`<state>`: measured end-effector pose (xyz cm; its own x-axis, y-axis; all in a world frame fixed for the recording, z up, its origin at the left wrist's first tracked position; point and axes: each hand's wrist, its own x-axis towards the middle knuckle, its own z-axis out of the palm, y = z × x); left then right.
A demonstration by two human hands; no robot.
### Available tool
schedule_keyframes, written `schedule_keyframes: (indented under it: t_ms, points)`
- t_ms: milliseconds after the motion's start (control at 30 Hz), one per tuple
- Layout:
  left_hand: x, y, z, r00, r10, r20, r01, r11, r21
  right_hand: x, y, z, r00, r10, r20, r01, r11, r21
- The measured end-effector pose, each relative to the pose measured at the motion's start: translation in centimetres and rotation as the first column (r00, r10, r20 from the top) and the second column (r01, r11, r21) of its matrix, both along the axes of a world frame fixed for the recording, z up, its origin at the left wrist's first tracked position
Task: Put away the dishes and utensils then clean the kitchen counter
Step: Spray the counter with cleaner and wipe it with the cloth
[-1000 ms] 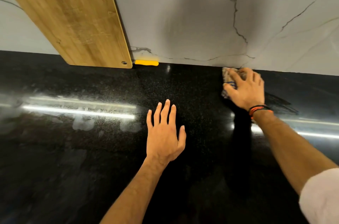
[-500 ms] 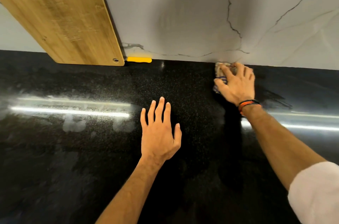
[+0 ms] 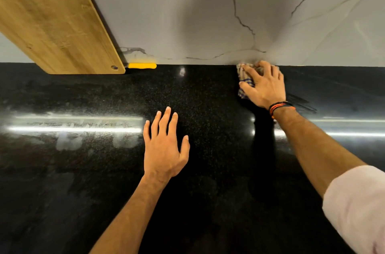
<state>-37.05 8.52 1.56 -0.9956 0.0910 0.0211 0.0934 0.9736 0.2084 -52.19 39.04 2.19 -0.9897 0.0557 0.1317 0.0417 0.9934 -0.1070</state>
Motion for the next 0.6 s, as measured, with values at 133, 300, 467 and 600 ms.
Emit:
schedule_keyframes:
  t_ms: [133, 300, 467, 600]
  points:
    - [0.1, 0.0, -0.1, 1.0, -0.001, -0.017, 0.001, 1.0, 0.008, 0.4, 3.3, -0.1, 1.0, -0.01, 0.009, 0.01, 1.0, 0.008]
    - [0.1, 0.1, -0.3, 0.999, -0.009, -0.044, 0.009, 1.0, 0.011, 0.5, 3.4, -0.2, 0.999, 0.012, 0.034, -0.012, 1.0, 0.004]
    - [0.3, 0.2, -0.3, 0.997, -0.008, -0.072, 0.01, 1.0, 0.022, 2.9, 3.4, 0.0, 0.998, 0.04, 0.058, -0.041, 0.999, 0.013]
    - [0.5, 0.5, -0.4, 0.999, -0.001, -0.049, 0.001, 1.0, -0.007, 6.9, 3.2, 0.4, 0.994, 0.081, 0.068, -0.081, 0.997, -0.001]
